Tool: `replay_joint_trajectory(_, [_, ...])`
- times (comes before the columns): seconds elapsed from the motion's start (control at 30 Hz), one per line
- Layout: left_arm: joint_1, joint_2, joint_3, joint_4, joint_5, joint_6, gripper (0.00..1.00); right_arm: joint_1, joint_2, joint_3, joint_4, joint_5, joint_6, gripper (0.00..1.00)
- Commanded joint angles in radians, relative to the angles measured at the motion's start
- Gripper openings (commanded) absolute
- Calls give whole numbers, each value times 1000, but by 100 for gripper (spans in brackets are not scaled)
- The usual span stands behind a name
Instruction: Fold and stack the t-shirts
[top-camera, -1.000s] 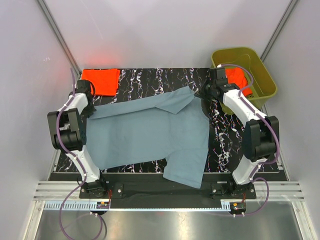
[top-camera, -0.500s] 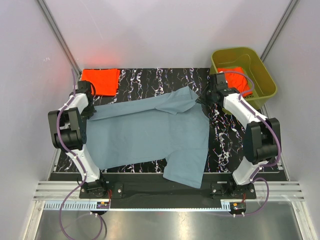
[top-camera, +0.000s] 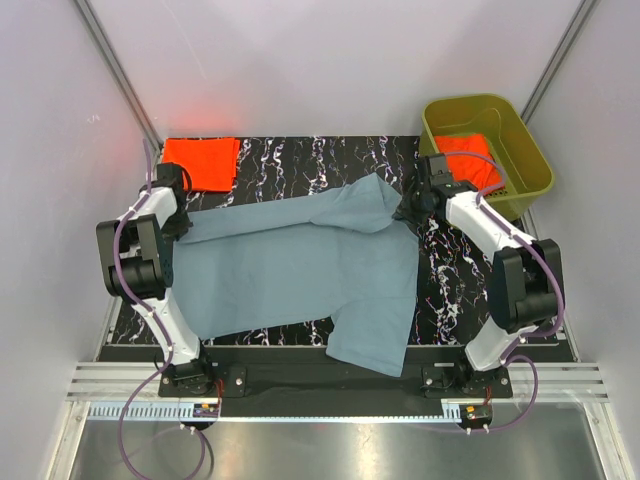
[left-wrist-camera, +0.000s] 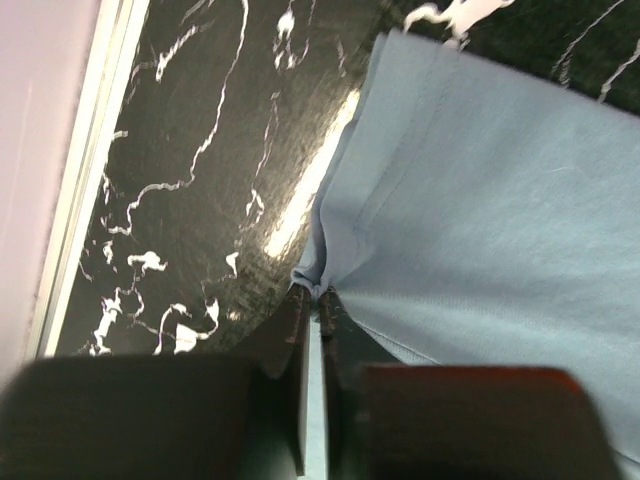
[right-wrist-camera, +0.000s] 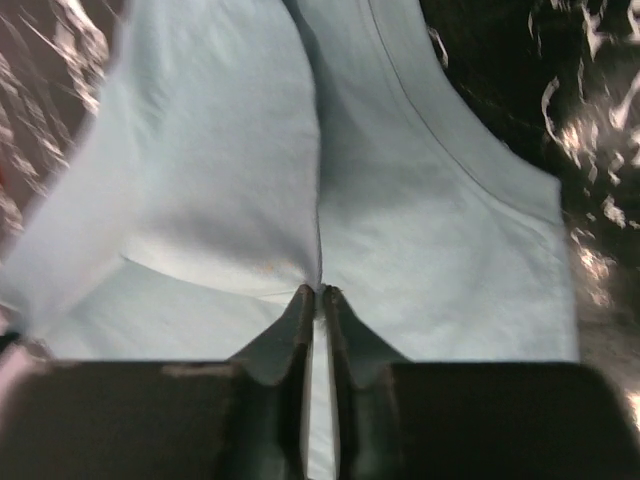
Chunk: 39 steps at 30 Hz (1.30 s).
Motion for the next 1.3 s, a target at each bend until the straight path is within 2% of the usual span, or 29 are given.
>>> replay_joint_trajectory(0.0, [10,-49,-18,-47,-69,-41,17,47,-30,15,-142,35,-79,17])
replay_joint_trajectory(0.07, [10,-87,-22,-70,-77,-70,28,47,-55,-14,-155,40,-135,27])
replay_joint_trajectory(0.1, [12,-101,-21,-93,-63,-81,36,47,-55,-10,-162,41,-162,36])
replay_joint_trajectory(0.13, [13,-115,-18,-107,-49,-93,40,47,-45,22,-170,35,-186,45])
replay_joint_trajectory(0.17, [12,-142,-10,-124,-39,-124,44,47,-39,48,-187,43,-241,50])
replay_joint_trajectory(0.2, [13,-162,-9,-156,-23,-145,54,47,-33,73,-181,49,-277,59])
replay_joint_trajectory(0.27, [12,-235,-33,-156,20,-197,67,46,-7,136,-89,113,-377,73])
replay_joint_trajectory(0.3, [12,-254,-38,-151,74,-207,69,33,64,211,-64,124,-401,78])
replay_joint_trajectory(0.37, [9,-273,-38,-151,128,-231,69,29,164,310,-30,120,-477,80])
replay_joint_trajectory(0.4, [9,-271,-41,-130,165,-242,68,29,271,367,-32,116,-498,80])
replay_joint_trajectory(0.43, [9,-261,-48,-100,197,-239,63,27,322,477,-32,109,-510,80])
replay_joint_trajectory(0.5, [9,-236,-76,4,304,-224,59,23,449,574,-29,78,-535,80])
replay_joint_trajectory(0.57, [12,-175,-45,19,346,-225,51,15,514,685,-27,42,-512,77])
replay_joint_trajectory(0.73, [15,-83,-28,103,422,-231,48,4,640,829,-3,-11,-469,74])
replay_joint_trajectory(0.83, [36,-23,-15,114,435,-251,48,-11,702,894,-6,-61,-464,75])
replay_joint_trajectory(1.03, [79,40,16,115,443,-254,46,-16,764,948,-10,-63,-436,73])
replay_joint_trajectory(1.27, [90,74,22,112,443,-261,45,-16,811,974,-10,-101,-416,60])
